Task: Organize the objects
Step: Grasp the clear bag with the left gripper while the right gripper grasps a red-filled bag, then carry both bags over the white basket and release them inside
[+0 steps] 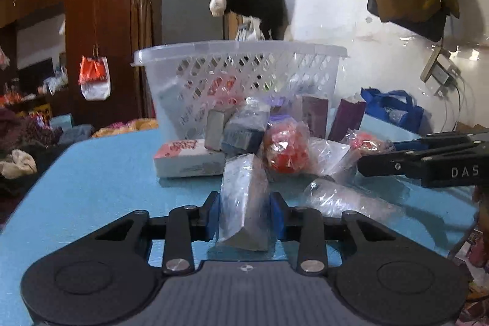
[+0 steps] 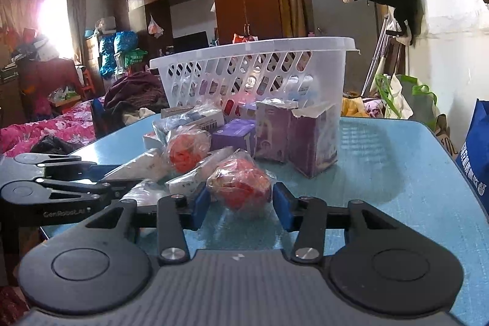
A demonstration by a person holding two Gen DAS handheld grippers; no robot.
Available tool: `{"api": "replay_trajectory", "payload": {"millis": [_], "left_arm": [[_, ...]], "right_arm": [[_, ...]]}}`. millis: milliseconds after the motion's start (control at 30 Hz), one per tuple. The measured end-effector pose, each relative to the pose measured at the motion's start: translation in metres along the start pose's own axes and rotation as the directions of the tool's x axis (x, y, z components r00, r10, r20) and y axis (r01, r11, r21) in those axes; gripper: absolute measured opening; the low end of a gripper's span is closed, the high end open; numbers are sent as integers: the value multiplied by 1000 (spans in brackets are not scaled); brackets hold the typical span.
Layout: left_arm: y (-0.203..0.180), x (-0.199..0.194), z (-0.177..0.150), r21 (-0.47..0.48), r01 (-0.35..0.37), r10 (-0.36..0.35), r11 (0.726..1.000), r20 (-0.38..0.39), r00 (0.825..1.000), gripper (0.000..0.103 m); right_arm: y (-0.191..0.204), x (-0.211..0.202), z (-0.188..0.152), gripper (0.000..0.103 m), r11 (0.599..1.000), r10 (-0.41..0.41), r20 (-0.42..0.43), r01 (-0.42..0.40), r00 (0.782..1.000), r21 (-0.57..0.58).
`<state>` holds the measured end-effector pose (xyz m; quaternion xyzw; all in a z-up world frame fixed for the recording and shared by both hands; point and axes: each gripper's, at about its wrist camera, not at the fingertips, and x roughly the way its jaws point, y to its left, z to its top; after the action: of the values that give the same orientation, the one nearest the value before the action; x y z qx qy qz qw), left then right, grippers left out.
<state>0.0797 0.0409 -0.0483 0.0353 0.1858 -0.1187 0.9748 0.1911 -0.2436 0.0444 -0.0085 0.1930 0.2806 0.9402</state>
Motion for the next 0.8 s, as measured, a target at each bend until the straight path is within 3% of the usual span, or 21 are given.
{"api": "replay_trajectory", "payload": {"millis": [233,800], "left_arm": [[8,-20,2,-13,13,-12,1000,106,994,39],[19,-29,10,-50,20,-12,999,152,988,39]], "right_arm": [[-1,-2,1,48,1000,1,26,-1,1000,6],[-4,-8,0,48,999,-12,74,9,997,53]]}}
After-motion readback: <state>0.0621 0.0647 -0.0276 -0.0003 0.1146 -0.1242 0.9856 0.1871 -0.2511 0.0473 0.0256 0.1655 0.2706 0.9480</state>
